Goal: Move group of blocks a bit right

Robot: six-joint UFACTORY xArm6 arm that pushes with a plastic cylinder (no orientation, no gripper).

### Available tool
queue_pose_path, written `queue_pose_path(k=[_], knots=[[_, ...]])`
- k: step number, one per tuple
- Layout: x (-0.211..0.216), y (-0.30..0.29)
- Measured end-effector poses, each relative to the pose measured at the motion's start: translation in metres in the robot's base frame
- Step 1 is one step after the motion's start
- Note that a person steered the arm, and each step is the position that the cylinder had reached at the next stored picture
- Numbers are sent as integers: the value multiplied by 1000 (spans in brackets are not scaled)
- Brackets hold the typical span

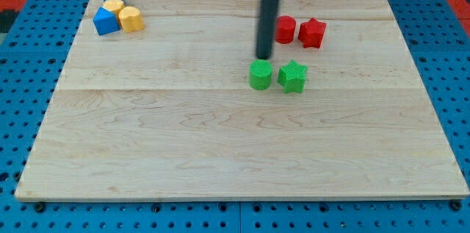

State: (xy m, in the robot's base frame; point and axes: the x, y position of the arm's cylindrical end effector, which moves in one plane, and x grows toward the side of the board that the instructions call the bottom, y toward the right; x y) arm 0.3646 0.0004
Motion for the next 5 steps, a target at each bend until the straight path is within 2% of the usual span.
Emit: queue_pose_path(k=[1, 2, 3, 4, 5], knots=[[-37, -111], [-8, -199], [-6, -303], [-28, -303], [-90, -304]])
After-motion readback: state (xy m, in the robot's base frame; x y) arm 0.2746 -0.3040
